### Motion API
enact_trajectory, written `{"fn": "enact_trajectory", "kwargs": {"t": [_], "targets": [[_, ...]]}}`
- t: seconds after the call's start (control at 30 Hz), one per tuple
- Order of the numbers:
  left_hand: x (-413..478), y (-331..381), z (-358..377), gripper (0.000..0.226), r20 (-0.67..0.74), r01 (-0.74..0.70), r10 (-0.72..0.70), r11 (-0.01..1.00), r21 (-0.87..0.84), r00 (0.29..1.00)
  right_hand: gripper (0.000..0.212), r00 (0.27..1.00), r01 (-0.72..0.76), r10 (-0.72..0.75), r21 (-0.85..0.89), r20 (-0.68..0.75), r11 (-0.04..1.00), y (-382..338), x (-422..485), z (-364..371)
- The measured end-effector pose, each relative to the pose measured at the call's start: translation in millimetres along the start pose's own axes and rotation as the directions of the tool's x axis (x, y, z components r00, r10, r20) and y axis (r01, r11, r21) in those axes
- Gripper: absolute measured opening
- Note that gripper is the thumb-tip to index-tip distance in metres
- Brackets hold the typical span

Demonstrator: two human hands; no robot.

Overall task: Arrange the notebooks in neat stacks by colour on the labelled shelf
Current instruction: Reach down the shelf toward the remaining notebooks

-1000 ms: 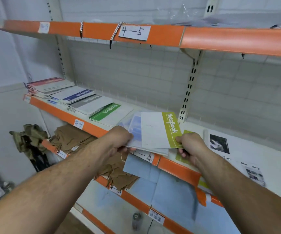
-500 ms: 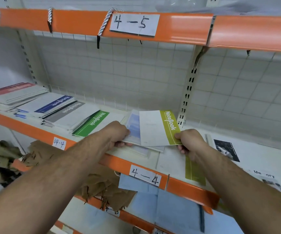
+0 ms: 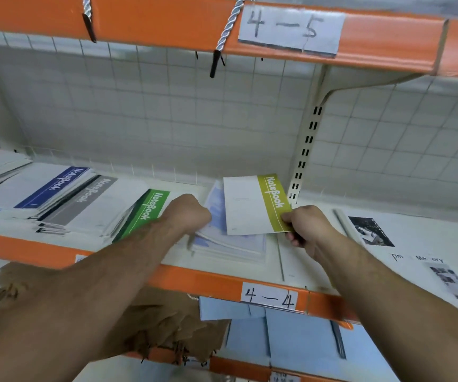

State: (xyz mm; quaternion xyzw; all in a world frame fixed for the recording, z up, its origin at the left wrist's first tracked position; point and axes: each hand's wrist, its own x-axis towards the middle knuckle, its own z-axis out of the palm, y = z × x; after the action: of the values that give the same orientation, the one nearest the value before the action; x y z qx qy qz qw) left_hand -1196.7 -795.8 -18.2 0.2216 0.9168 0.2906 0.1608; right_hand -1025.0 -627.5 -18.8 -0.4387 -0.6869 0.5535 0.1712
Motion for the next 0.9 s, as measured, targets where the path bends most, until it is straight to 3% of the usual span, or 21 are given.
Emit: {"fn": "enact_trajectory", "kwargs": {"t": [0.3, 0.63, 0.73, 0.9], "targets": [[1, -10, -1, 0.011, 0.099, -0.118, 0.106, 0.986, 0.116, 0.989, 0.010, 0.993, -0.056, 0.060, 0.049, -0.102, 0.997, 4, -19, 8], [1, -6, 2, 0.017, 0.038, -0.237, 0.237, 0.929, 0.283, 0.971, 0.013, 0.985, -0.080, 0.093, 0.095, -0.144, 0.992, 16, -40, -1], [-5, 8, 9, 0.025, -0.038, -0.300, 0.324, 0.909, 0.291, 0.945, 0.013, 0.982, -0.082, 0.099, 0.107, -0.163, 0.991, 19, -47, -11], [-22, 44, 35, 0.038, -0.019, -0.460, 0.480, 0.852, 0.250, 0.877, 0.011, 0.973, -0.096, 0.121, 0.135, -0.195, 0.986, 30, -53, -42]]}}
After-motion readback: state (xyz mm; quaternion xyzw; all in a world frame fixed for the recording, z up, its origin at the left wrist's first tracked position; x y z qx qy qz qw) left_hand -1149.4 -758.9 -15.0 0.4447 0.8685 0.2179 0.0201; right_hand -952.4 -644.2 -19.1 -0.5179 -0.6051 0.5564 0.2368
